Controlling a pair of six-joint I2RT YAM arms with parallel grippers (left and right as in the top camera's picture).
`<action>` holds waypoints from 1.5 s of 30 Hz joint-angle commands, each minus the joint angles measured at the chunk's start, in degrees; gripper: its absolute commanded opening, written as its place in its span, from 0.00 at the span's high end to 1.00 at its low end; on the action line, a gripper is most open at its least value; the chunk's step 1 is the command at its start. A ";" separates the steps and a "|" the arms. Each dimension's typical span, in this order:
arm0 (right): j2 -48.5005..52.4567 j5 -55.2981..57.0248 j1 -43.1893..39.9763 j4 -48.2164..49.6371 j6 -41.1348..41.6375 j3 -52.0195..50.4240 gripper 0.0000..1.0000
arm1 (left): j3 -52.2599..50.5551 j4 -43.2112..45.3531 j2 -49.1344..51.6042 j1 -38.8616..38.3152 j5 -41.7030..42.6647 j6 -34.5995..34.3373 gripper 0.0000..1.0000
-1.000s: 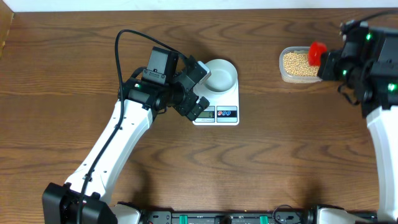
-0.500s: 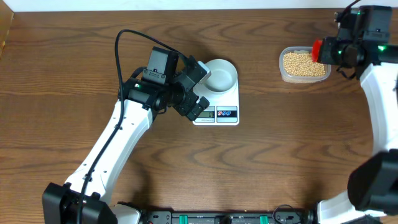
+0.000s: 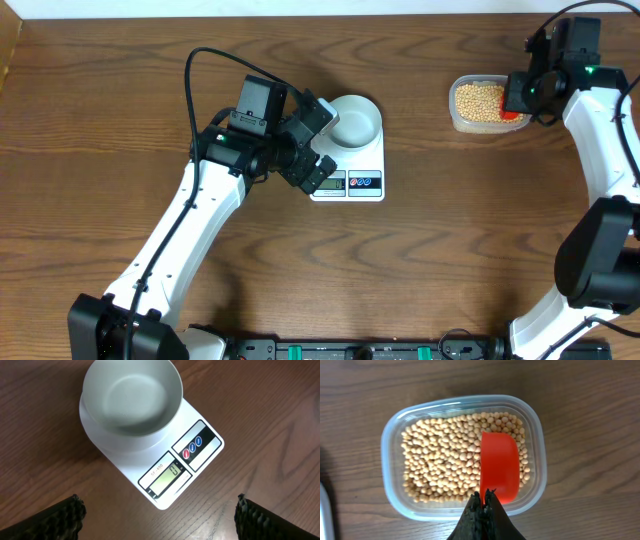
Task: Scoop item into bowl and weigh 50g on scale
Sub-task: 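Lower the red scoop into the soybean tub with the right gripper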
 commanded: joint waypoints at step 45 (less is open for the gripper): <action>3.15 -16.98 -2.67 0.61 -0.20 -0.22 0.99 | 0.11 -0.15 0.22 0.02 0.92 -0.74 0.02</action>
